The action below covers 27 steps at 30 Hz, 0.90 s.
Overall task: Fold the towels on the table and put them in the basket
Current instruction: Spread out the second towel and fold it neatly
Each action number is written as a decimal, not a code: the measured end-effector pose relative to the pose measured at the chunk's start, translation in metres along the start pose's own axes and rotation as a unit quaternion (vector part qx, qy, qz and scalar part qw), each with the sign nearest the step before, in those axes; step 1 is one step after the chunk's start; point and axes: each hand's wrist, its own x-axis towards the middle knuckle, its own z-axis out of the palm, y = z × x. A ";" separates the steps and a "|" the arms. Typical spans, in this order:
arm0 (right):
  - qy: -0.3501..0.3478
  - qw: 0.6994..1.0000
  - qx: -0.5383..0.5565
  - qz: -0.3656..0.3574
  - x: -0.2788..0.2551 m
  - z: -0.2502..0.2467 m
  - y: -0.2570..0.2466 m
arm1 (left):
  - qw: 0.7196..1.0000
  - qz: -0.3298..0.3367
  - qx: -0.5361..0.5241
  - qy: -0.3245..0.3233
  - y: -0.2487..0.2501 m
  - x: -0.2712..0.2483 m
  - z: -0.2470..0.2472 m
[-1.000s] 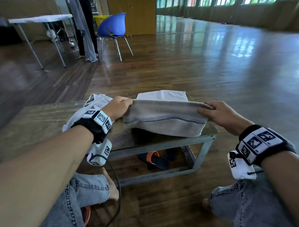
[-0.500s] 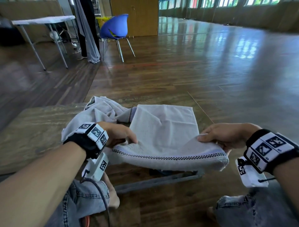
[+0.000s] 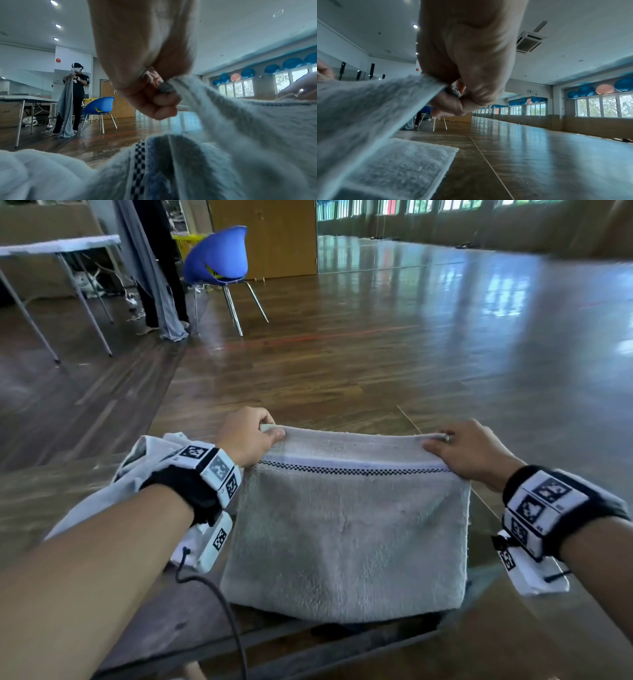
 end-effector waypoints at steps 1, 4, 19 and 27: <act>0.007 1.000 -0.017 -0.001 0.012 0.006 0.001 | 1.000 -0.010 0.006 0.004 -0.002 0.012 0.008; 0.014 0.999 -0.042 0.014 0.047 0.025 0.004 | 0.999 -0.046 0.016 -0.010 -0.014 0.040 0.034; -0.017 0.996 -0.080 -0.034 0.051 0.051 0.008 | 0.996 -0.033 0.023 -0.074 -0.039 0.047 0.059; 0.051 0.995 0.023 -0.088 -0.024 0.023 -0.029 | 0.989 -0.008 0.053 -0.136 -0.012 -0.003 0.019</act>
